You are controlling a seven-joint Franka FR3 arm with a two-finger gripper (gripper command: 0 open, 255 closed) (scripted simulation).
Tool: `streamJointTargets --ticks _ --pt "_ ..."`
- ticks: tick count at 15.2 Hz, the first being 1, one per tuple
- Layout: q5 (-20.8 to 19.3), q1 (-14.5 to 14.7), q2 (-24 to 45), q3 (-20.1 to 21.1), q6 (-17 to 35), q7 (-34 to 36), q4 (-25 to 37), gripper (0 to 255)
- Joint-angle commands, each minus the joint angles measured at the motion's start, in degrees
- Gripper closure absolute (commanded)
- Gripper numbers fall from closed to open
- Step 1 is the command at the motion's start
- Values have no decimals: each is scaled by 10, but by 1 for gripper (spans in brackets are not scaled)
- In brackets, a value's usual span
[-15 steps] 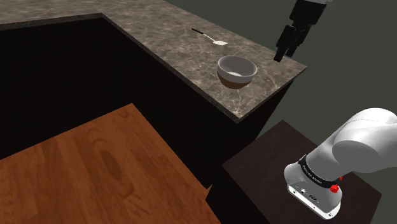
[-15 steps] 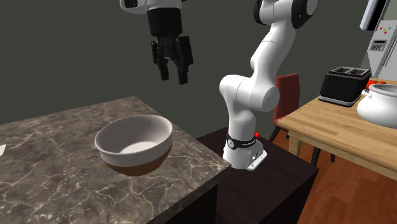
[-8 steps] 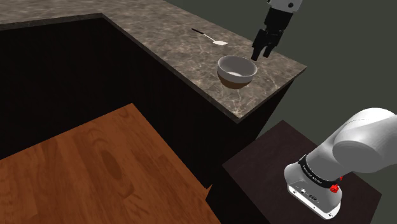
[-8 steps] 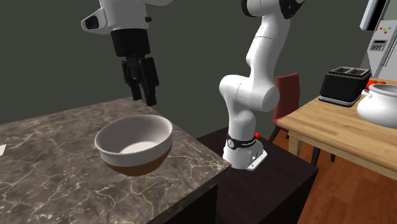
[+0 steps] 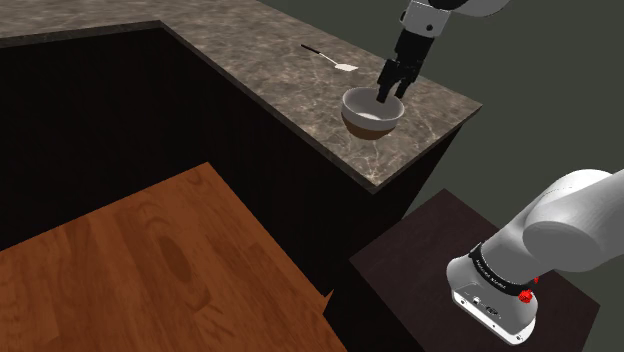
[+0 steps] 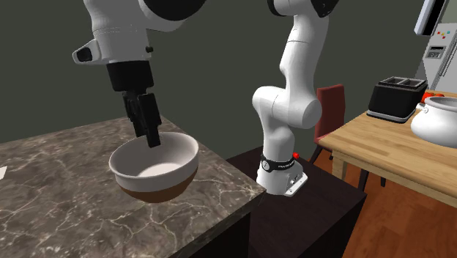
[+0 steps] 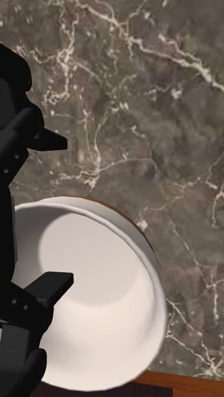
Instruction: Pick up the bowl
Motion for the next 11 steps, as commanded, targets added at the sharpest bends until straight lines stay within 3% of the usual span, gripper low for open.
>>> streamJointTargets --ticks 1,4,5,11 --pt "1 0 4 -1 15 -4 -12 0" --pt "2 0 6 -1 28 -6 -22 0" --pt "2 0 6 -1 28 -6 -22 255" --pt "2 0 7 -1 28 -6 -21 255"
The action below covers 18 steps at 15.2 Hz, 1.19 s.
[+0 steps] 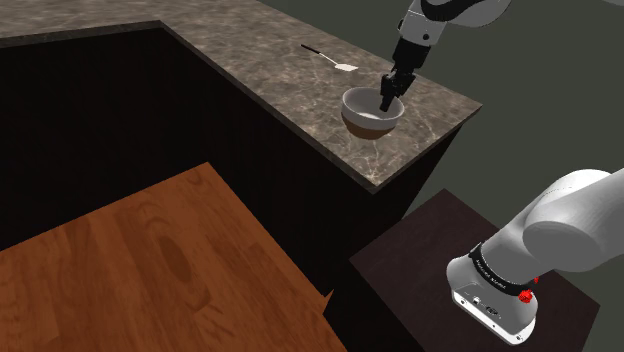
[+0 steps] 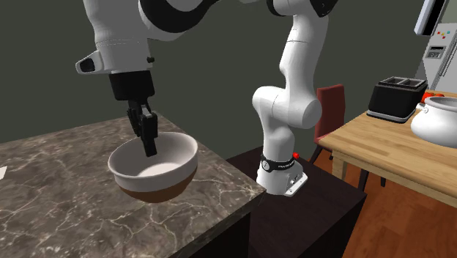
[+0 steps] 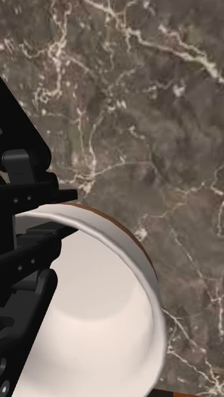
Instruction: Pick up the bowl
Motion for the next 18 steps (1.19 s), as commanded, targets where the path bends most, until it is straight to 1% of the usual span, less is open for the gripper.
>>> streamJointTargets --ticks 1,3,18 --pt "0 0 0 0 0 0 0 255" --pt "0 0 0 0 1 0 -1 255" --pt "-6 0 -13 0 -115 18 103 255"
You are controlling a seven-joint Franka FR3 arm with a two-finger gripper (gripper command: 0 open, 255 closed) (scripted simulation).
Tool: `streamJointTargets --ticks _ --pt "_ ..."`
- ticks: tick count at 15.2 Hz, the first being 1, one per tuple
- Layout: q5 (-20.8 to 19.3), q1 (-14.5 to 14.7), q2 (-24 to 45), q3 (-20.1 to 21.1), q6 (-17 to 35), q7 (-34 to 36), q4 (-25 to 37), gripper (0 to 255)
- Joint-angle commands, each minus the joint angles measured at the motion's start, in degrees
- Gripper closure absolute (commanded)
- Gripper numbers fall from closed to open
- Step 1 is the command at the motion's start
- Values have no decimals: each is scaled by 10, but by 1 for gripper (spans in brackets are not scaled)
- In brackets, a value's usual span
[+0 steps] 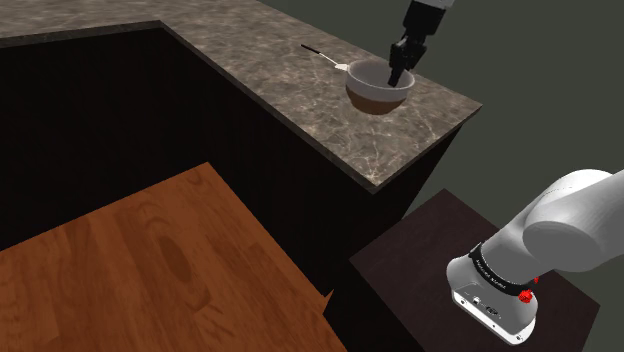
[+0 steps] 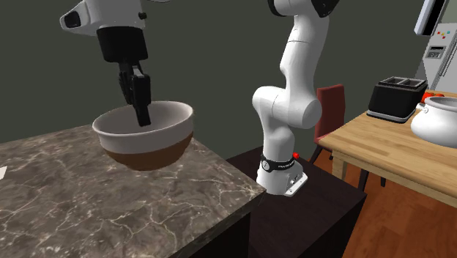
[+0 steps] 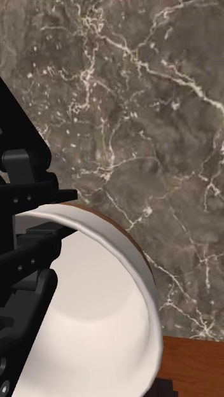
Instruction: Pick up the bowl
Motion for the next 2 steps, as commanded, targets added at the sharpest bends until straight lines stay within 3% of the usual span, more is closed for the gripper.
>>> streamJointTargets --ticks 1,2 --pt "0 0 -3 0 -10 2 7 255" --pt "0 0 -3 0 -10 2 7 255"
